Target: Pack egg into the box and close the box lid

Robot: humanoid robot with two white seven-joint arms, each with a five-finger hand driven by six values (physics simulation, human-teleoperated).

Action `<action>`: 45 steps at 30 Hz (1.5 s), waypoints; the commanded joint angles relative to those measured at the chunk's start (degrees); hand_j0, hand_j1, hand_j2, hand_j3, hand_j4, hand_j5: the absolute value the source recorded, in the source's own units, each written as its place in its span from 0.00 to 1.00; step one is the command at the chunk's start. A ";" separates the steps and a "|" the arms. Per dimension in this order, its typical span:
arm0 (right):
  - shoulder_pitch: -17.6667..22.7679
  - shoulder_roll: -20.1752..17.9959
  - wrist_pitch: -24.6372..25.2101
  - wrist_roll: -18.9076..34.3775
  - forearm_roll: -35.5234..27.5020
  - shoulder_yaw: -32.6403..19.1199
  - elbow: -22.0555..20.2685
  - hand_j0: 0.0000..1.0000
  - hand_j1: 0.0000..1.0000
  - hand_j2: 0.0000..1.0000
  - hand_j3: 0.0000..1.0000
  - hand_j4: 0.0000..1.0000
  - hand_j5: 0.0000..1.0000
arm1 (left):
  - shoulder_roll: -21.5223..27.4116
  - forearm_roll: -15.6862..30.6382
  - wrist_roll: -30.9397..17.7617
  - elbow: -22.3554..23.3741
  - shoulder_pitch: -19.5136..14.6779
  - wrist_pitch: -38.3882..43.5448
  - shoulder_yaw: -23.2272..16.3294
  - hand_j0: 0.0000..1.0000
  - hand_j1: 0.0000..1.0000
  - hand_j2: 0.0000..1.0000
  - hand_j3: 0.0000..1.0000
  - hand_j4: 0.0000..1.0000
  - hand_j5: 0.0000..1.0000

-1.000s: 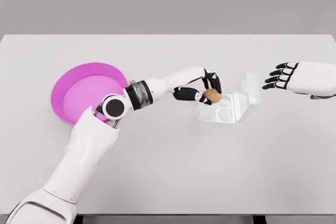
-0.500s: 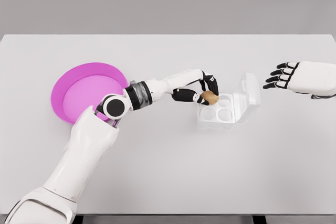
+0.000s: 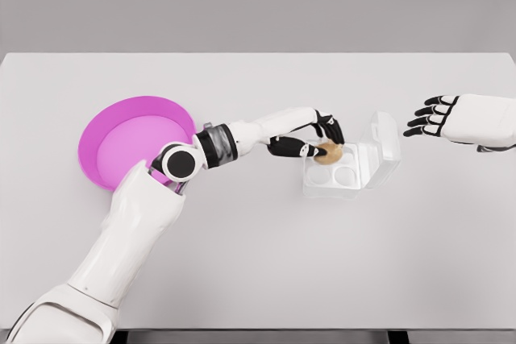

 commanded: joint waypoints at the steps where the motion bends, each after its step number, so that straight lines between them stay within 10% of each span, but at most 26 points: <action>1: -0.09 0.26 0.05 -0.02 -0.26 -0.08 0.06 1.00 1.00 1.00 1.00 1.00 1.00 | -0.01 0.44 0.02 -0.13 0.00 0.10 0.01 0.68 0.68 0.68 0.68 0.68 0.68; 12: -0.09 0.18 0.05 -0.02 -0.26 -0.08 -0.03 1.00 1.00 1.00 1.00 1.00 1.00 | -0.01 1.66 0.02 -12.34 1.58 -0.08 4.31 1.00 1.00 1.00 1.00 1.00 1.00; 26: 0.18 -0.62 0.05 -0.02 -0.08 -0.43 -0.56 1.00 1.00 1.00 1.00 1.00 1.00 | 23.89 28.56 0.02 -20.52 13.62 -13.98 21.28 1.00 1.00 1.00 1.00 1.00 1.00; 35: 0.61 -2.72 0.05 -0.02 0.27 -0.17 -5.57 1.00 1.00 1.00 1.00 1.00 1.00 | 30.49 28.65 0.02 -20.43 23.47 -13.98 32.17 1.00 1.00 1.00 1.00 1.00 1.00; 45: -0.18 -2.64 0.05 0.50 0.27 -0.34 -9.00 1.00 1.00 1.00 1.00 1.00 1.00 | 31.11 28.65 0.02 -18.94 24.96 -13.98 32.97 1.00 1.00 1.00 1.00 1.00 1.00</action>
